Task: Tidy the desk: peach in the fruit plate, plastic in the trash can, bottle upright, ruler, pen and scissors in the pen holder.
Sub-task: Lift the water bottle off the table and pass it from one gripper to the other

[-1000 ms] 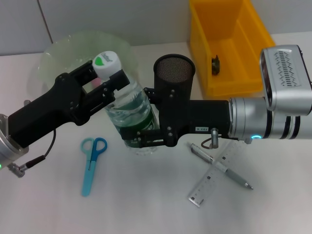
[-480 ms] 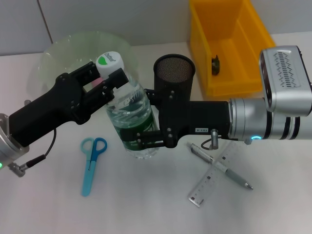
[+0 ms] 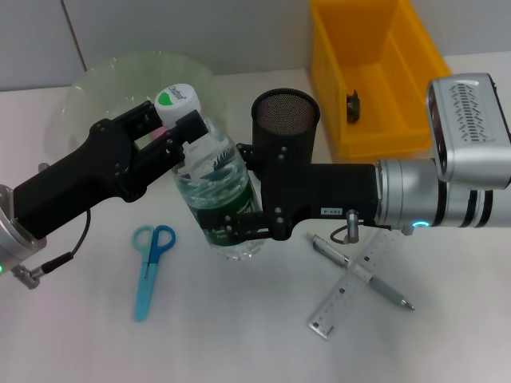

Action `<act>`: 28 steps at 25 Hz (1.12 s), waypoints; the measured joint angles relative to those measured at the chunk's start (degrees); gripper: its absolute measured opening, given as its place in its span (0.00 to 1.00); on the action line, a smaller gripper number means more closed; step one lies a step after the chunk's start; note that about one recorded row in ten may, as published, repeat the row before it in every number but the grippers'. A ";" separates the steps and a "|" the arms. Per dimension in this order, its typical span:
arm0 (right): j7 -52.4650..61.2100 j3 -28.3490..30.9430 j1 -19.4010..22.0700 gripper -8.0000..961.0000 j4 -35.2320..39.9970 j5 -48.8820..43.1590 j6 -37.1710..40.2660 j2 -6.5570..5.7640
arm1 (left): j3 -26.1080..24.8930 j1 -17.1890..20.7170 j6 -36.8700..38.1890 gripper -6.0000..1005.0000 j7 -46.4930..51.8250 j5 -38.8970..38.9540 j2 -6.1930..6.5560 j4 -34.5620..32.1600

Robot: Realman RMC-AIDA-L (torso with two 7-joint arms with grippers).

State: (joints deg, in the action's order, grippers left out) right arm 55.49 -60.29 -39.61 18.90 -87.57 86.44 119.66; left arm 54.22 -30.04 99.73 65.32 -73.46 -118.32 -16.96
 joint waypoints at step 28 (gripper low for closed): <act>0.14 0.41 0.04 0.85 1.58 0.14 -2.18 0.04 | 0.01 -0.62 -0.84 0.45 0.15 -0.07 0.11 -0.17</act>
State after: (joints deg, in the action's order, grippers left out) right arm 55.63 -59.88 -39.56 20.48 -87.43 84.26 119.70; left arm 54.23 -30.66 98.89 65.47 -73.52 -118.21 -17.14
